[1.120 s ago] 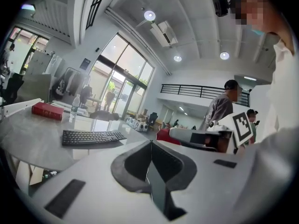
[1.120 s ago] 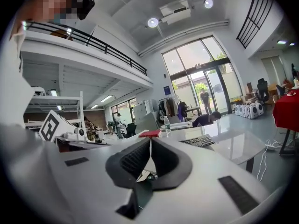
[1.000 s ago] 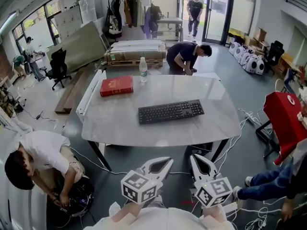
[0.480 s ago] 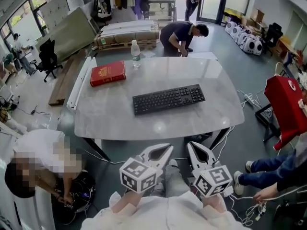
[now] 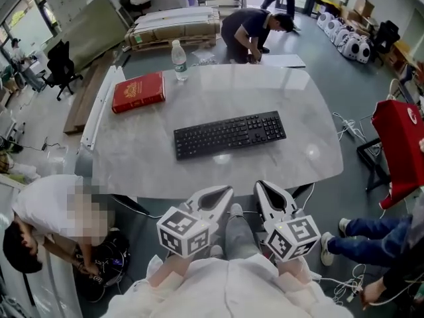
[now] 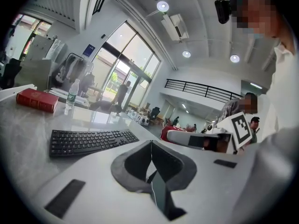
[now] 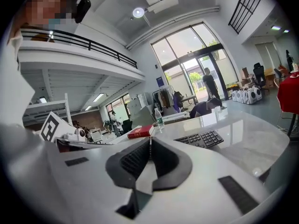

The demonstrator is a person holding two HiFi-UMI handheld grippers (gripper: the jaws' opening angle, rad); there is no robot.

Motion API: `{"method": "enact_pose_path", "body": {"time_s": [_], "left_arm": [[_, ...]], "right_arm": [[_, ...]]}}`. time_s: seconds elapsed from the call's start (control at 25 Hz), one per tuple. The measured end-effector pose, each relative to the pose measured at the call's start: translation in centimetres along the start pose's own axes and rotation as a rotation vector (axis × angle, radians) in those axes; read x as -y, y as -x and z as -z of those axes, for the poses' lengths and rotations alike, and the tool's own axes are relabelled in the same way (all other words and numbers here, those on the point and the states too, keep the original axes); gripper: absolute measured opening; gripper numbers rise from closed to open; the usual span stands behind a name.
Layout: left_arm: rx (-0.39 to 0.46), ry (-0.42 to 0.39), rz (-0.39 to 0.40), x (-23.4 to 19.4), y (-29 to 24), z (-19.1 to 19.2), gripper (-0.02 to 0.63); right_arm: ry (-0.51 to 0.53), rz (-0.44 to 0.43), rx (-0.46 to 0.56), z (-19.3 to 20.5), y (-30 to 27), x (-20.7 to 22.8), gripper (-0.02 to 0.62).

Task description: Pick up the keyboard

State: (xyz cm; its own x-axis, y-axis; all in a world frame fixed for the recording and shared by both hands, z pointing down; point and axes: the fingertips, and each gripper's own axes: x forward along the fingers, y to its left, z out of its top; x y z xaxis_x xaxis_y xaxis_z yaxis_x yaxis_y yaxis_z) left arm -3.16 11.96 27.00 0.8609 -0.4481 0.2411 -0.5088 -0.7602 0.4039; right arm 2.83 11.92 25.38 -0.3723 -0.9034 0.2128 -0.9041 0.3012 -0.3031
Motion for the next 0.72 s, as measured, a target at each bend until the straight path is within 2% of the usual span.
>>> {"method": "enact_pose_path", "body": {"time_s": [0.28, 0.72], "left_arm": [[-0.021, 0.018, -0.006, -3.2, -6.4, -2.7, 0.014], [-0.019, 0.061, -0.083, -6.9, -13.4, -5.3, 0.014]], "right_arm": [[0.008, -0.054, -0.037, -2.4, -5.5, 4.0, 0.032], [0.024, -0.131, -0.091, -4.7, -11.0, 10.4, 0.032]]}}
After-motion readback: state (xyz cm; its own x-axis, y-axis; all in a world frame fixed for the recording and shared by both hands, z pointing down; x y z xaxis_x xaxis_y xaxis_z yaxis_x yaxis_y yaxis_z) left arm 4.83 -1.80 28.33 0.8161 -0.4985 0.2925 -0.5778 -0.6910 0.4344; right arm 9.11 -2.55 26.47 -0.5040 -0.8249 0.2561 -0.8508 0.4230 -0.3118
